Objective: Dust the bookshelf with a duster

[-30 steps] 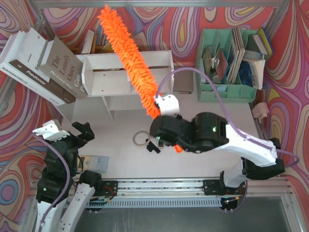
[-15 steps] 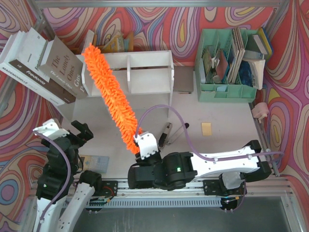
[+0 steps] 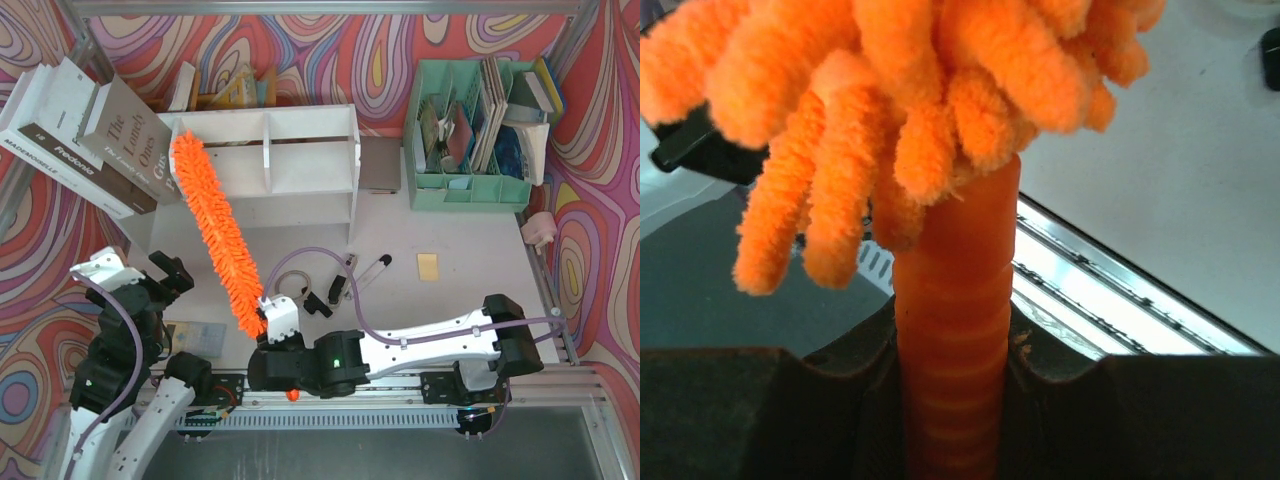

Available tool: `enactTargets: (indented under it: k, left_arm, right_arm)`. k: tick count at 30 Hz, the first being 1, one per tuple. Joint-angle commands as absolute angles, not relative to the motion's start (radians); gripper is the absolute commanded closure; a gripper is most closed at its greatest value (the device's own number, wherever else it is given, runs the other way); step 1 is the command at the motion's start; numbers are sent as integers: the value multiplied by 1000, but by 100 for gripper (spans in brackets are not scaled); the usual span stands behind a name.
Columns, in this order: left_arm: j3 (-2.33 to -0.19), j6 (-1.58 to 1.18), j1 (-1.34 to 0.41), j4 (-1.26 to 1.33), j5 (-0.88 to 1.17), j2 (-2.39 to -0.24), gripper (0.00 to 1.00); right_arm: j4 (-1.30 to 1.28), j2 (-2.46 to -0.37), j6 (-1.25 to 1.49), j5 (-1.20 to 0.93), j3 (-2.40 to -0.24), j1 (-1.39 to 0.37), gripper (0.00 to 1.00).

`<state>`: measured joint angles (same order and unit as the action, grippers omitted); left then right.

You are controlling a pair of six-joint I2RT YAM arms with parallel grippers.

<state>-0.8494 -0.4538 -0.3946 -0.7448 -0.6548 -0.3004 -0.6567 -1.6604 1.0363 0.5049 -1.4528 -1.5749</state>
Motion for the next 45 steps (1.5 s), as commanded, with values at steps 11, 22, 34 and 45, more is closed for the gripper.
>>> enactTargets:
  k: [11,22,34,45]
  left_arm:
    - [-867,-462,-407,-760,-683,-311,2]
    - [-866,-462,-406,-758,-681,-310,2]
    - [-867,-460,-406,-756,-676,-313,2]
    - [-866,-460,-407,-756,-676,-310,2]
  right_arm:
    - [-370,-1647,1020,276,-1369,-1460,100]
    - [-323,-1623,917,389,-1398,-1536,100]
    - [-362,-1642,1044,291,-1338,-1479,100]
    - [-319,-1591,999,351,-1324,-1500,100]
